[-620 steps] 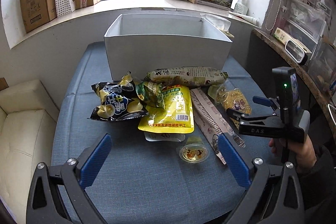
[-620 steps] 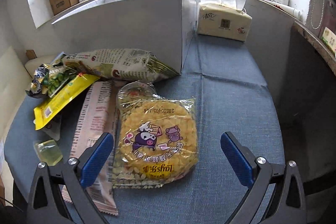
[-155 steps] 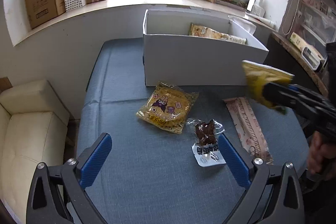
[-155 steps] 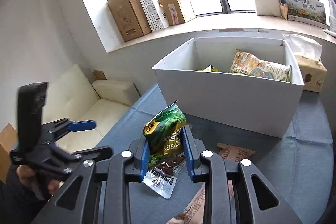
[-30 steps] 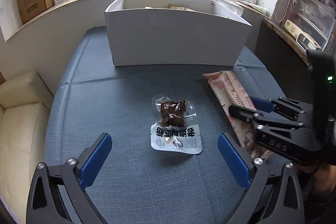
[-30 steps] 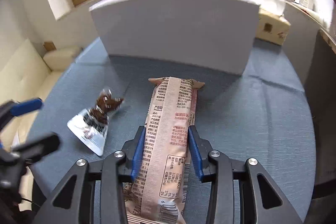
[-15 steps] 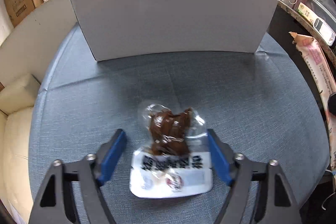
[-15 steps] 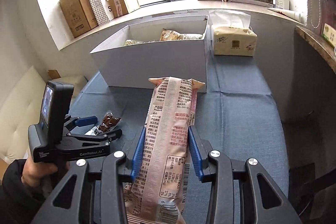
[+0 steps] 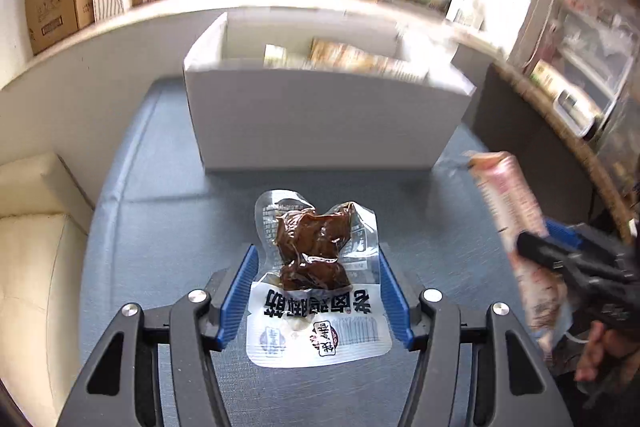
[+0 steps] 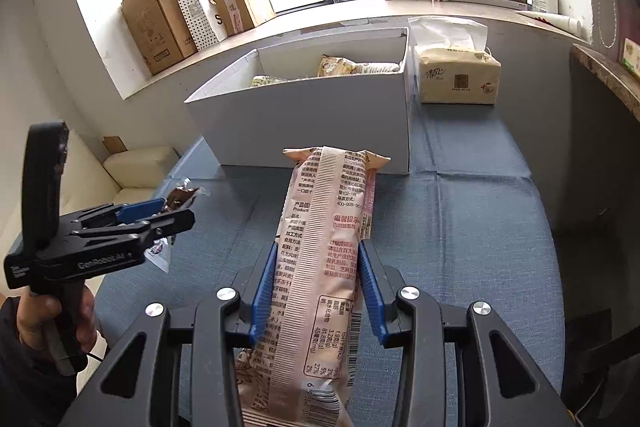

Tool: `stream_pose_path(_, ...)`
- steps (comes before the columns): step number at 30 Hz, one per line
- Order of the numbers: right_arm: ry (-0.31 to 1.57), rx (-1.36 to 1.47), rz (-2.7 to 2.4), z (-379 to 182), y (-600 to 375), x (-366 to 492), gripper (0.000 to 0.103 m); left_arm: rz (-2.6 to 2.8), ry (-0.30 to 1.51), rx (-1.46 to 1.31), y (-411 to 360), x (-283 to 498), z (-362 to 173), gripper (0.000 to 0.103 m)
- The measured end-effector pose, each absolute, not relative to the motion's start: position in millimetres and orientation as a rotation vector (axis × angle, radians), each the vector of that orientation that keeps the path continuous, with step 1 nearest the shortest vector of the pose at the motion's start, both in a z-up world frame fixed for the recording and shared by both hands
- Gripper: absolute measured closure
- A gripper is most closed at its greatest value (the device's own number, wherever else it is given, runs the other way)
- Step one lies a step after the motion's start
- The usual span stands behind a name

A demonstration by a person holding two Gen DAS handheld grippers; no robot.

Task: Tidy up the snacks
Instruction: 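Drop the brown pack into the box with the left tool while the right tool drops the bar there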

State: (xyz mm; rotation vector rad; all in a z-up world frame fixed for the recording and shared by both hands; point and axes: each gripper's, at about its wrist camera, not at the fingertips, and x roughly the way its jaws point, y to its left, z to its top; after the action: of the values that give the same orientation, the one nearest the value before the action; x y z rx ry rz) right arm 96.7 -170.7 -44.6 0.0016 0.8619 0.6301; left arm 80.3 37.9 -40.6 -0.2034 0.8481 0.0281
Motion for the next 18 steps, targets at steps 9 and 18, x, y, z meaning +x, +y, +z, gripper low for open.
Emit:
stream_pose_path(9, 0.716, -0.02, 0.668, 22.6, -149.2, 136.3, 0.06, 0.026, 0.713, -0.169, 52.8, 114.2, 49.1, 0.039)
stream_pose_path(18, 0.715, -0.025, 0.662, 47.0, -103.1, 235.3, 0.06, 0.061, 0.736, -0.174, 79.7, 227.9, 70.3, 0.039)
